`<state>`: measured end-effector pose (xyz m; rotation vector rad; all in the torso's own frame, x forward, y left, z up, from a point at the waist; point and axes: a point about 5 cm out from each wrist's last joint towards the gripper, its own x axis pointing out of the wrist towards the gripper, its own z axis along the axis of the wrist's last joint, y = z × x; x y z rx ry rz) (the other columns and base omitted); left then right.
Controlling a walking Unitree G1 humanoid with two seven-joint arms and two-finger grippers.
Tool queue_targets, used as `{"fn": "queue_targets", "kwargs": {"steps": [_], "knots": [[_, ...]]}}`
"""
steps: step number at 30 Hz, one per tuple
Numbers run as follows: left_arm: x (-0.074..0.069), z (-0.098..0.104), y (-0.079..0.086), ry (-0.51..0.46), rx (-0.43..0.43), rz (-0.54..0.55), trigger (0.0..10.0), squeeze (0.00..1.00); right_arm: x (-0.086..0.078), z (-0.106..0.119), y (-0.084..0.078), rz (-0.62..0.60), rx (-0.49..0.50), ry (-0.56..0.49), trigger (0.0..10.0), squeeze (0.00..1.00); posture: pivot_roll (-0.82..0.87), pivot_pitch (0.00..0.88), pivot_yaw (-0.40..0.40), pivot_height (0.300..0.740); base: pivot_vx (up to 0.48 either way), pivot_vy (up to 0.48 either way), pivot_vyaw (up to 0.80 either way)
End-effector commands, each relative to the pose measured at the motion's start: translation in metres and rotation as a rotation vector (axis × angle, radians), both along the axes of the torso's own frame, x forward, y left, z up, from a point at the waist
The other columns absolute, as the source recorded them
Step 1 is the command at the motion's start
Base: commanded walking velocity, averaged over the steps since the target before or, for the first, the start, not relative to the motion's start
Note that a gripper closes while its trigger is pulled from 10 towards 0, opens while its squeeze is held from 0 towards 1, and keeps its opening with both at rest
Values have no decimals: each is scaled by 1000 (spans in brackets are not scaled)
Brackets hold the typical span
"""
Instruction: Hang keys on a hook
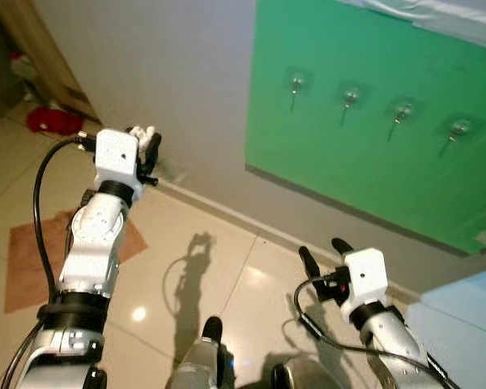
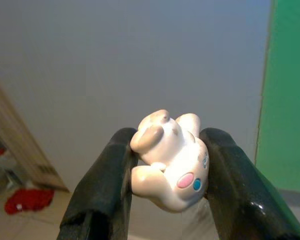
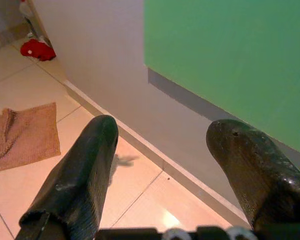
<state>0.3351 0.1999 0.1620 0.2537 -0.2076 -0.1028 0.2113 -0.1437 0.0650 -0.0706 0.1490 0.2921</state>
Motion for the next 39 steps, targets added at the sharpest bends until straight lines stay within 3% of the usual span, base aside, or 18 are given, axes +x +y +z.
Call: {"fn": "queue_targets", "kwargs": {"steps": [1,21,28,39], "knots": [[-3,-4,-4,12,20,-14,0,0,-2,-8,-6,-48,1,41,10000,0,-186,190,-14,740,0,0,0],[-1,-4,-14,17,21,-57,0,0,2,-11,-6,-38,4,34,10000,0,-182,174,-6,740,426,0,0],[-3,-6,-20,20,47,-90,0,0,1,-12,-5,-32,3,31,10000,0,-182,162,-3,740,0,0,0],[-2,-7,-24,15,87,-110,0,0,1,-11,-2,-26,10,24,10000,0,-183,163,2,740,274,-391,0]]}}
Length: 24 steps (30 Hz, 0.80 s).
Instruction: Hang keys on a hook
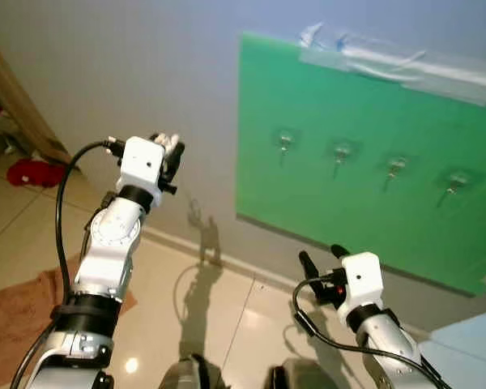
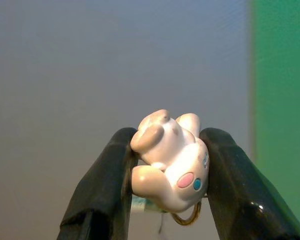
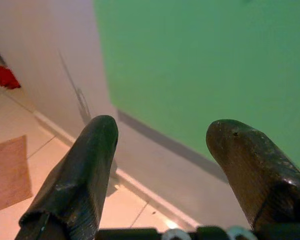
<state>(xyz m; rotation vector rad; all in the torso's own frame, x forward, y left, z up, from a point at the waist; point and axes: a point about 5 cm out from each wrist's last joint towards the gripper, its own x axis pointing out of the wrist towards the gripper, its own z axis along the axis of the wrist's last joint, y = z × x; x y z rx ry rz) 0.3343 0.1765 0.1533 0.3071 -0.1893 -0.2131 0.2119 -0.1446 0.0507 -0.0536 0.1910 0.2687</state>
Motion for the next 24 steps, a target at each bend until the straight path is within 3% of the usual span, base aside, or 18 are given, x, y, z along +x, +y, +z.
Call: {"fn": "queue_targets", "kwargs": {"steps": [1,5,20,24], "knots": [[-1,2,-1,-15,23,-12,0,0,1,3,-1,-1,2,-19,10000,0,-183,163,2,740,277,-386,0],[-1,2,-2,-20,36,-22,0,0,1,3,0,-1,4,-20,10000,0,-182,166,3,740,273,-392,0],[-9,5,-16,-39,52,-124,0,0,0,0,1,3,6,-11,10000,0,-178,181,3,740,0,-462,0],[-13,14,-21,-63,68,-163,0,0,-1,0,1,9,6,-6,10000,0,-176,187,0,740,0,0,0]]}}
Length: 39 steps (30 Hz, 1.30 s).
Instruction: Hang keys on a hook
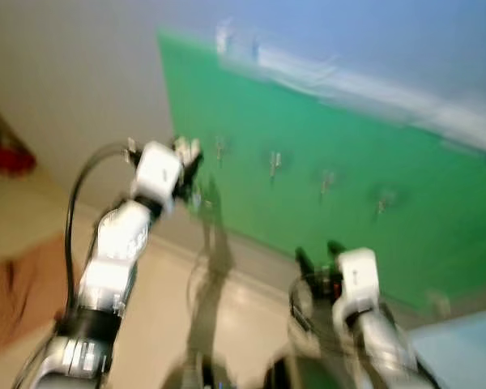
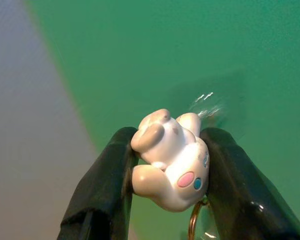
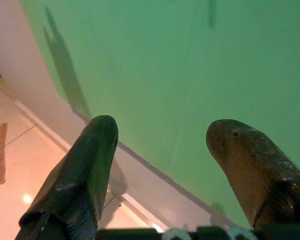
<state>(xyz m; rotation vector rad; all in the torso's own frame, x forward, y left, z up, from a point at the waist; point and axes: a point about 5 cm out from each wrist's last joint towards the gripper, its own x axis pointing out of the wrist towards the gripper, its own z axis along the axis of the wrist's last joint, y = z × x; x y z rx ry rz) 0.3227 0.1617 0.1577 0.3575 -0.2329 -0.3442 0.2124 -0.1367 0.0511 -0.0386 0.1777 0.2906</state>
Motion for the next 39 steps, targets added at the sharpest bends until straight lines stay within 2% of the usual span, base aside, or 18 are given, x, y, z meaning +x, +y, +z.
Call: {"fn": "queue_targets", "kwargs": {"steps": [1,9,14,16,18,23,31,35,39], "knots": [[-1,11,-7,-33,16,-33,0,0,-1,-1,-7,-11,-13,5,10000,0,-176,187,0,740,0,0,0],[4,20,-14,-17,52,-95,0,0,-1,0,-7,-10,-12,5,10000,0,-175,189,0,740,0,0,0],[16,24,-20,-8,71,-130,0,0,-2,0,-5,-7,-8,7,10000,0,-177,198,-2,740,0,0,0],[28,23,-14,62,-39,-74,0,0,-4,0,-5,-6,-8,10,10000,0,-180,198,-3,740,0,0,0],[34,23,-11,90,-95,-48,0,0,-4,-1,-6,-6,-8,12,10000,0,-188,196,-6,740,0,0,0],[42,25,-10,81,-123,-20,0,0,-6,0,-8,-8,-15,15,10000,0,-202,185,-11,740,0,0,0],[48,32,-8,43,-141,-24,0,0,-6,1,-11,-10,-23,14,10000,0,-205,172,-15,740,0,0,0],[47,38,-6,-12,-106,-33,0,0,-5,2,-11,-9,-23,13,10000,0,-202,174,-16,740,0,0,0],[41,42,-4,-108,61,-38,0,0,-4,2,-9,-9,-21,13,10000,0,-196,178,-17,740,0,0,0]]}}
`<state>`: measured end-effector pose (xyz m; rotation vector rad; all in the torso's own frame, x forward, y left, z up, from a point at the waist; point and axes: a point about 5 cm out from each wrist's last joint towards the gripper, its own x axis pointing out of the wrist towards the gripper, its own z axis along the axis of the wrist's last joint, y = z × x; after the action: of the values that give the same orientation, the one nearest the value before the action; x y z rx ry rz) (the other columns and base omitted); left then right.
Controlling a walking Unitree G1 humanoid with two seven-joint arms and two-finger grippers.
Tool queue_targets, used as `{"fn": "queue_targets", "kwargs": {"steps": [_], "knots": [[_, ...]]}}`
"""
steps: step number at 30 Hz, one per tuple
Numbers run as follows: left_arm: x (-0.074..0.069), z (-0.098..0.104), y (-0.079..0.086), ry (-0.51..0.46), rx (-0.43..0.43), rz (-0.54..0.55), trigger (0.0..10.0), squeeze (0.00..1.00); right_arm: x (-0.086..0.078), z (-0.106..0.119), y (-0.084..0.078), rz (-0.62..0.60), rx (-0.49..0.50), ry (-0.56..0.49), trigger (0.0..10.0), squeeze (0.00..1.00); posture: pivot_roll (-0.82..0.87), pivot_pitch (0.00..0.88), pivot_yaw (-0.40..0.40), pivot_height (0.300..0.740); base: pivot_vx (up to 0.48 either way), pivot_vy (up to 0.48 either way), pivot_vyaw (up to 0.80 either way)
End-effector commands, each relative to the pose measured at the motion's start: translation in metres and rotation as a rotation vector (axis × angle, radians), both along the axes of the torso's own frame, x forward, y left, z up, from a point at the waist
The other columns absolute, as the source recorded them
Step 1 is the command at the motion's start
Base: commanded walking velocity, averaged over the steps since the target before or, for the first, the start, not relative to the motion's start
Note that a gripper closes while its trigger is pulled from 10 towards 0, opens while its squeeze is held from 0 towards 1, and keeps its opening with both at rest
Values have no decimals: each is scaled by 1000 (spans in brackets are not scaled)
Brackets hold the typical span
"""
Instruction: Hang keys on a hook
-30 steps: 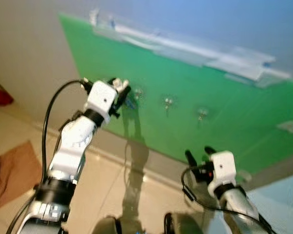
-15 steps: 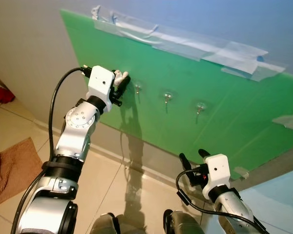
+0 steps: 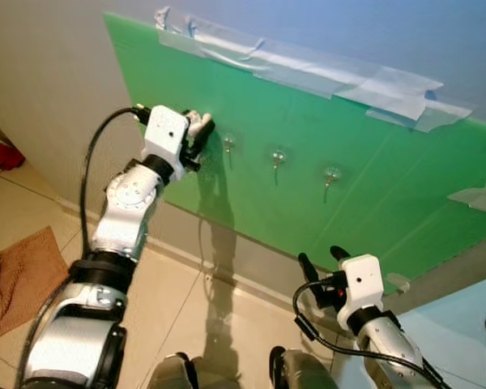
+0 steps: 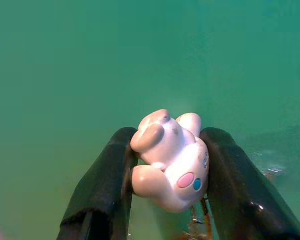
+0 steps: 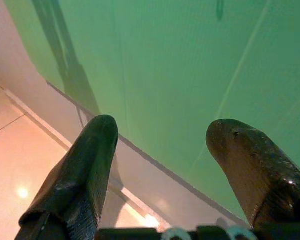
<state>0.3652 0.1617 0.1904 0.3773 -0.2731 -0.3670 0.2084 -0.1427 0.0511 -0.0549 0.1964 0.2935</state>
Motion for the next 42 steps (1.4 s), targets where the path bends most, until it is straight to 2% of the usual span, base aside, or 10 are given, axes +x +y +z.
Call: {"fn": "queue_targets", "kwargs": {"steps": [1,9,18,23,31,35,39,41,42], "knots": [[-2,10,-4,-70,44,-9,0,0,0,2,-3,-13,-3,-4,10000,0,-196,178,-17,740,0,0,0],[-8,0,7,-106,157,65,0,0,0,2,-1,-13,2,-1,10000,0,-187,184,-17,740,0,0,0],[-10,-2,10,-138,224,76,0,0,0,2,-1,-10,1,3,10000,0,-185,187,-22,740,0,0,0],[-11,-4,12,-176,291,92,0,0,-1,2,-2,-6,-3,7,10000,0,-186,189,-25,740,0,0,0],[-13,-1,16,-237,316,120,0,0,-2,1,-3,-6,-7,10,10000,0,-186,189,-25,740,0,0,0],[-15,-1,28,-284,321,170,0,0,-3,1,-4,-5,-9,14,10000,0,-192,193,-31,740,0,0,0],[-15,-3,30,-280,306,186,0,0,-3,1,-4,-3,-9,15,10000,0,-192,193,-31,740,0,0,0],[-14,-5,33,-242,247,214,0,0,-3,1,-4,-1,-9,16,10000,0,-192,193,-31,740,0,0,0],[-14,-5,33,-242,247,214,0,0,-3,1,-4,-1,-9,16,10000,0,-192,193,-31,740,0,0,0]]}}
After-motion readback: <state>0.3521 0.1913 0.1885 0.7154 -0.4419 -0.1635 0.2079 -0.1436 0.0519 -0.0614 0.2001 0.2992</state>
